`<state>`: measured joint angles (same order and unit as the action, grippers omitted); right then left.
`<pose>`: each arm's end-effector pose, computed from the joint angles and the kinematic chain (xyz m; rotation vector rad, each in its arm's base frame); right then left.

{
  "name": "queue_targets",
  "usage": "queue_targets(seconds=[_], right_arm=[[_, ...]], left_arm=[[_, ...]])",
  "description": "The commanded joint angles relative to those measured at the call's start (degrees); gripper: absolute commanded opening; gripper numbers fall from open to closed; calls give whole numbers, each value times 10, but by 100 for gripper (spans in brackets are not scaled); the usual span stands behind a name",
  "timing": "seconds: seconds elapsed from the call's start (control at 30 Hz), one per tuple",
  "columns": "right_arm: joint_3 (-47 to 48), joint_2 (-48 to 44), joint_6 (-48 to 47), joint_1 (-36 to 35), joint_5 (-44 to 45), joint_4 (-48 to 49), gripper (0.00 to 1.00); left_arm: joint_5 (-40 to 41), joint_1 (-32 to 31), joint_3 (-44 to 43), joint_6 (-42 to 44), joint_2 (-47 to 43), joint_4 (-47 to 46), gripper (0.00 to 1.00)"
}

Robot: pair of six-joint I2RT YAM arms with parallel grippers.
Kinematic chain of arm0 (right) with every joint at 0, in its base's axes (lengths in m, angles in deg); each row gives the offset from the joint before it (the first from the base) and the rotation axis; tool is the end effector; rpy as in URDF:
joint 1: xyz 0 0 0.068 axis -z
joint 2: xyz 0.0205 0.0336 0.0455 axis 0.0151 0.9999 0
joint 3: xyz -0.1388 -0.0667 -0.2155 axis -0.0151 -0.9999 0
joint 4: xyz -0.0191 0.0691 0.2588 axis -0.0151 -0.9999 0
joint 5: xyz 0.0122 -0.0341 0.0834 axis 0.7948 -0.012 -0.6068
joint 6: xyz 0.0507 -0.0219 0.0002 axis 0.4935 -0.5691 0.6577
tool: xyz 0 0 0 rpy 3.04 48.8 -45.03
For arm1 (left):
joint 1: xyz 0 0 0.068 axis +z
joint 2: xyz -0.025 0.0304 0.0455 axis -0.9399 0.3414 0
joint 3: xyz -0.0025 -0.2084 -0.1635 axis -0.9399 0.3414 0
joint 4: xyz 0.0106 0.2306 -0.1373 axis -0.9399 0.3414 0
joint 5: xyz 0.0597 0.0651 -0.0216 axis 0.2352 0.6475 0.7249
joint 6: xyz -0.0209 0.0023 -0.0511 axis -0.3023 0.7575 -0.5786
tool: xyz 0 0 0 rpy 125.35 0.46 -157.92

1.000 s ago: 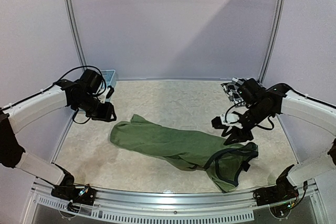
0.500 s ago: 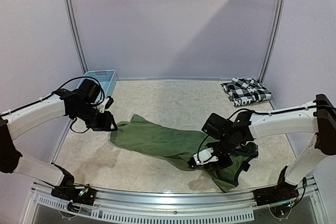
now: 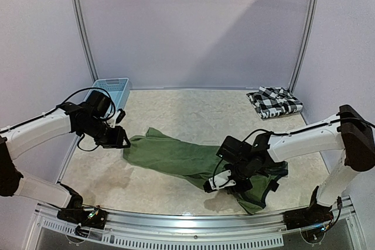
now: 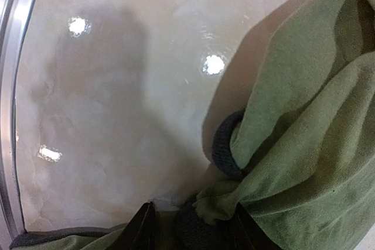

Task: Fold and stack the mixed laundry pile
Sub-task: Pick up the crumpled tank top from the center of the board.

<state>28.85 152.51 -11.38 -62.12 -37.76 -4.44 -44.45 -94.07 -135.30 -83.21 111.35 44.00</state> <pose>0.1409 0.2619 0.1336 -2.3244 1.7270 0.1421 0.2215 -0.1071 0.2210 0.1367 2.7461 -0.5045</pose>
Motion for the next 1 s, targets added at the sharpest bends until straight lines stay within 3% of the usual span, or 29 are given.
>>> queue_targets(seconds=[0.0, 0.17, 0.4, 0.57, 0.73, 0.97], right_arm=[[-6, 8, 14, -16, 33, 5, 46], [-10, 6, 26, -18, 72, 23, 42], [-7, -39, 39, -18, 142, 54, 14], [-3, -105, 22, -13, 150, 35, 11], [41, -143, 36, 59, 77, 13, 6], [82, -87, 72, 199, -61, 19, 2]], left_arm=[[3, -6, -7, 11, -9, 6, 39], [8, -6, -8, 15, -9, 6, 39], [10, -6, -3, 18, -13, 6, 39], [32, -5, -14, 42, 2, 21, 41], [44, -5, -36, 84, 33, 37, 41], [49, -7, -59, 166, 64, 59, 41]])
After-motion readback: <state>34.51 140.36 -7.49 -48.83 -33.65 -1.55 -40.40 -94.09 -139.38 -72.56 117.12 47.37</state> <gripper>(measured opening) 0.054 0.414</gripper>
